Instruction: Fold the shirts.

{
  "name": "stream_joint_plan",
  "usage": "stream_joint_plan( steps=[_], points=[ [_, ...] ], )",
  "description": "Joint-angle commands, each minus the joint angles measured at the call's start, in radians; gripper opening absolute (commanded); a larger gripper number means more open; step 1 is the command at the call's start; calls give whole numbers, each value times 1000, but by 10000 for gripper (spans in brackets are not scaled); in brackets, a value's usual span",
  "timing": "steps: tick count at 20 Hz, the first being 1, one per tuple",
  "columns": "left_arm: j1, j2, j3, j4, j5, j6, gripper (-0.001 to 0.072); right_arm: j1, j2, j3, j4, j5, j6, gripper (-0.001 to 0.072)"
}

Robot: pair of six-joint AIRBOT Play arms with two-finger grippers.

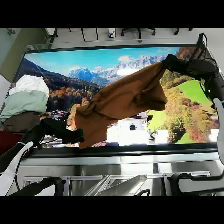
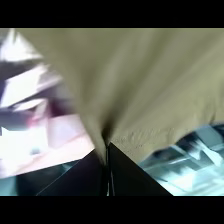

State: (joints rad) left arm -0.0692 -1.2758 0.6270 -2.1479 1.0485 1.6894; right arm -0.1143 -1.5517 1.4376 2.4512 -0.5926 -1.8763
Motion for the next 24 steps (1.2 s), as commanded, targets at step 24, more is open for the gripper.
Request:
stream_joint_plan(
  steps=[24],
  points=[
    [217,206,-21,-26,34,57,15,-84,-40,-433,-79,-389,-196,592]
  ],
)
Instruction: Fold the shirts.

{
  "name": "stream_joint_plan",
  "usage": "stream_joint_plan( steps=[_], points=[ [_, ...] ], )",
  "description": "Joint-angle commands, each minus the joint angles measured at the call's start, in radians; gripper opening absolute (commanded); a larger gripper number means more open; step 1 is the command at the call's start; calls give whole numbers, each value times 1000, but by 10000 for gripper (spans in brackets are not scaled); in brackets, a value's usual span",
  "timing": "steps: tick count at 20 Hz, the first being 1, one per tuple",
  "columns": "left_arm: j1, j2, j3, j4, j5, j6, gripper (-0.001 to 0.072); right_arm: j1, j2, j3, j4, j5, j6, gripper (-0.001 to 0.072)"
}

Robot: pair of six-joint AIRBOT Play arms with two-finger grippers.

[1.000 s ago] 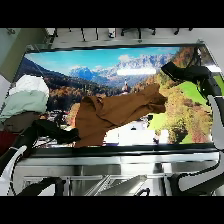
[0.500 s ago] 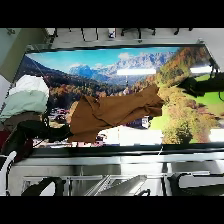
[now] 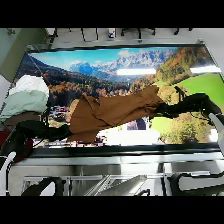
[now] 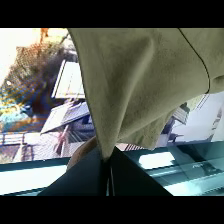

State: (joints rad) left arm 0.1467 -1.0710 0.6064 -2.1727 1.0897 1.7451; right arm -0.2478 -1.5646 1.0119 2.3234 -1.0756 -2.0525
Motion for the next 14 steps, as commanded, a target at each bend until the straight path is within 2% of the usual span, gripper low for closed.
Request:
stream_joint_plan(
  steps=[1,2,3,4,5,8,9,11,14],
  points=[
    [1,1,0,-1,-13,2,15,50,-31,6,49,97,-20,521],
    [1,1,0,-2,-17,2,15,50,-31,23,49,92,-21,377],
    [1,1,0,-2,-17,2,15,50,-30,41,49,78,-20,280],
    [1,1,0,-3,-17,2,15,50,-29,59,58,48,-26,63],
    [1,1,0,-5,-17,2,14,50,-27,74,95,0,-51,23],
    [2,89,117,-162,-10,32,14,39,61,179,292,-192,-65,22],
    [2,155,239,-185,-20,31,14,24,130,266,385,-265,-64,22],
    [4,267,567,-177,-35,-1,14,-23,284,499,495,-299,1,22],
    [4,343,1062,-171,-90,-60,14,-103,452,904,481,-291,72,22]
  ],
)
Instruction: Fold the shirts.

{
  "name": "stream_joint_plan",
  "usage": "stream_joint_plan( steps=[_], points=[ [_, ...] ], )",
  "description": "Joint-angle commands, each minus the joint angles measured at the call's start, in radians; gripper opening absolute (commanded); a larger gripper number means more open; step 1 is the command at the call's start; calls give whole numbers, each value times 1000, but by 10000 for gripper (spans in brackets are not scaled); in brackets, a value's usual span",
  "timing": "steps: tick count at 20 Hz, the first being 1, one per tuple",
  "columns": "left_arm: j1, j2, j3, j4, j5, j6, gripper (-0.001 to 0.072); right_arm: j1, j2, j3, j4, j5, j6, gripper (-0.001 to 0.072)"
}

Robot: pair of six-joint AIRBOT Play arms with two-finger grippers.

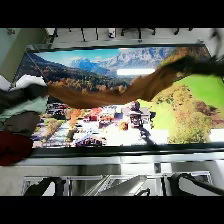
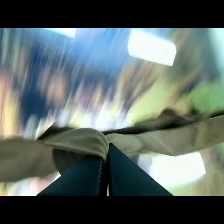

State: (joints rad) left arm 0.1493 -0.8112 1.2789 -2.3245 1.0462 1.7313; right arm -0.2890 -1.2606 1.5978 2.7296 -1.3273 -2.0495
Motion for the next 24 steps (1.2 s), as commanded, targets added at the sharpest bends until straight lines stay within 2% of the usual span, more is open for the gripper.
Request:
stream_joint_plan(
  steps=[1,2,4,7,9,11,13,15,17,19,22,24],
  points=[
    [1,86,540,6,-62,-75,14,-88,183,423,64,-32,76,22],
    [1,82,666,40,-71,-98,14,-112,222,504,51,-22,81,23],
    [1,51,876,112,-66,-138,14,-144,306,530,26,39,86,22],
    [1,-8,995,184,4,-176,14,-145,374,486,-19,80,86,22],
    [1,-36,929,175,25,-177,14,-145,376,446,-22,77,86,22],
    [1,-55,773,174,0,-177,14,-141,357,367,-21,60,87,22],
    [-10,-108,615,90,-50,-99,14,-119,322,240,-22,43,89,22],
    [-102,-224,521,46,-128,-10,14,-67,278,65,-23,55,68,22],
    [-211,-375,498,115,-235,14,14,-14,219,-125,-24,124,28,22],
    [-286,-586,573,193,-296,13,14,18,138,-291,-50,254,9,22],
    [-310,-931,784,194,-232,10,14,25,-37,-419,-59,413,-32,22],
    [-310,-1080,846,184,-220,-11,14,24,-163,-420,-56,484,-50,23]
  ],
)
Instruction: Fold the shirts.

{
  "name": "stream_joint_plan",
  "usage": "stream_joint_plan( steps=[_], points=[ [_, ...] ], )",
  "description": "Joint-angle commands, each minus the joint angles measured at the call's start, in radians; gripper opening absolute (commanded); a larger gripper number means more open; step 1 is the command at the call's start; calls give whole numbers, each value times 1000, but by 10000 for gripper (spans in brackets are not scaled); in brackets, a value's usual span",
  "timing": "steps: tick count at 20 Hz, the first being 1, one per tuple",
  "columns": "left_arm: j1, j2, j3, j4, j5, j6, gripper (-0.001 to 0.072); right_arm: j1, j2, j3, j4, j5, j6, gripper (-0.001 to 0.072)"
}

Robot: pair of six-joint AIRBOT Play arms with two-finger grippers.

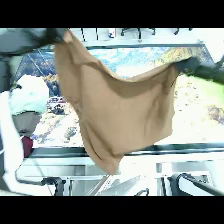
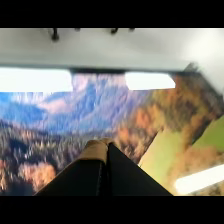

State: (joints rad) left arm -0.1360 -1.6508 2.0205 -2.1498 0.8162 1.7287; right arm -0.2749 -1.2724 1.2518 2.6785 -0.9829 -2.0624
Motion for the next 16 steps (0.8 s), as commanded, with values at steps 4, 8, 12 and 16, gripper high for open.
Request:
stream_joint_plan(
  steps=[4,8,12,16],
  points=[
    [-23,-286,-43,-23,-84,2,15,10,-320,-74,-4,245,-37,23],
    [-12,-283,-67,-23,56,2,165,4,-357,-70,-5,246,-54,189],
    [108,-267,56,-23,440,-50,699,-129,-303,19,-88,25,-55,448],
    [317,-117,-183,-7,714,-65,699,-353,-248,47,-414,-243,40,445]
  ],
)
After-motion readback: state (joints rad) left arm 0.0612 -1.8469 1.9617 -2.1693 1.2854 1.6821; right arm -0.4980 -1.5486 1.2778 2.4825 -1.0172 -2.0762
